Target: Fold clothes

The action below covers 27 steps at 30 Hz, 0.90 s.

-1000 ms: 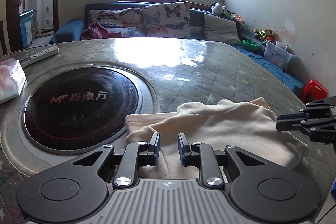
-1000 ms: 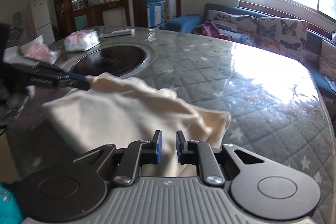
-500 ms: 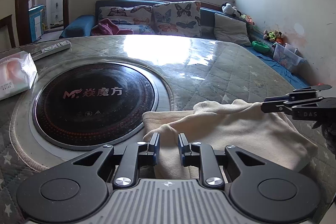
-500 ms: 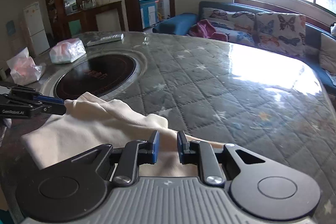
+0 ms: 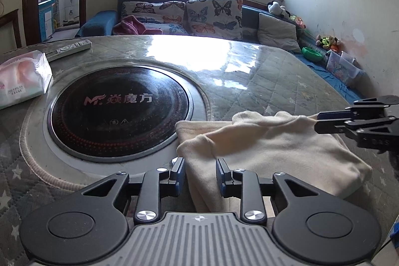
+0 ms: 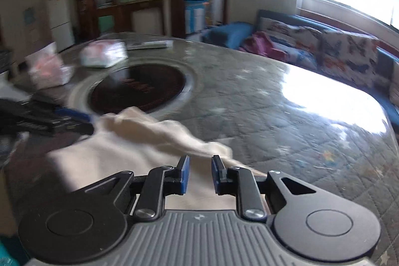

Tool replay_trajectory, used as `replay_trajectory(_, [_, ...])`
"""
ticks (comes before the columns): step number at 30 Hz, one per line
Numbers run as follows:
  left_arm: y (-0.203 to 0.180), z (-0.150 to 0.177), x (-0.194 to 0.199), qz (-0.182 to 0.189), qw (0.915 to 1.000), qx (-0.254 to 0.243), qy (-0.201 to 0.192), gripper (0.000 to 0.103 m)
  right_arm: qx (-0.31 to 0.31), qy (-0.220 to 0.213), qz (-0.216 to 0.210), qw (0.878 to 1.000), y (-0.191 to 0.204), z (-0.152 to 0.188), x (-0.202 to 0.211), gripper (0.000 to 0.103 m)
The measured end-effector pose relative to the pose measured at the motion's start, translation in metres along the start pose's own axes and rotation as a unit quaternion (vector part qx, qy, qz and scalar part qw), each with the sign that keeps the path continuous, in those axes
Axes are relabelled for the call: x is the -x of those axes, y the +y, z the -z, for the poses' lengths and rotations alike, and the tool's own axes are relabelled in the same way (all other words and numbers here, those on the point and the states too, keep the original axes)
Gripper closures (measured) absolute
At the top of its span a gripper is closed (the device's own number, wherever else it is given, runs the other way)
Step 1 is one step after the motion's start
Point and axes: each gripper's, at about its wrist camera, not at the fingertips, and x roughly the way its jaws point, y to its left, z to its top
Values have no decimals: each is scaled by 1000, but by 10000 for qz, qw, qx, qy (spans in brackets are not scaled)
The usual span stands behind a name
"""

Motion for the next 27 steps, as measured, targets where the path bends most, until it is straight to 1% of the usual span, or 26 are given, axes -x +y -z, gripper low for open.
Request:
replay_trajectory(4, [1,5,-6,-124,9999,-43,100,73,440,-3,-379,9983,29,2,10,83])
replay_trajectory(9, [1,3,14,41,9999,52,-106,74,941,11,-790,9924,62,4,14,83])
replay_trajectory(11, [-3,5,22,116,9999,-14,-111,74,1059,9,-887,9904,70,4,14,83])
replay_trajectory(13, [-8,12,23,127,9998,-141,-30,74,1171,47,-1034,9877,80,4,9,83])
replay_trajectory(16, [-13,23,20,46,9994,-335,117,73,1247,104,-1113,9859,90,6,-1,83])
replay_trajectory(19, [-11,29,18,29,9994,-308,134,71,1249,206,-1199,9847,97,9,-11,84])
replay_trajectory(21, [-9,27,18,42,9995,-266,143,70,1286,315,-1160,9844,100,12,-16,84])
replay_trajectory(23, [-7,24,19,49,9996,-236,144,69,1319,335,-1156,9839,102,12,-14,84])
replay_trajectory(25, [-7,21,21,-1,9997,-220,137,63,1358,301,-1147,9836,103,11,-11,84])
replay_trajectory(27, [-4,18,22,-21,9998,-122,134,59,1381,247,-1168,9832,105,8,-7,84])
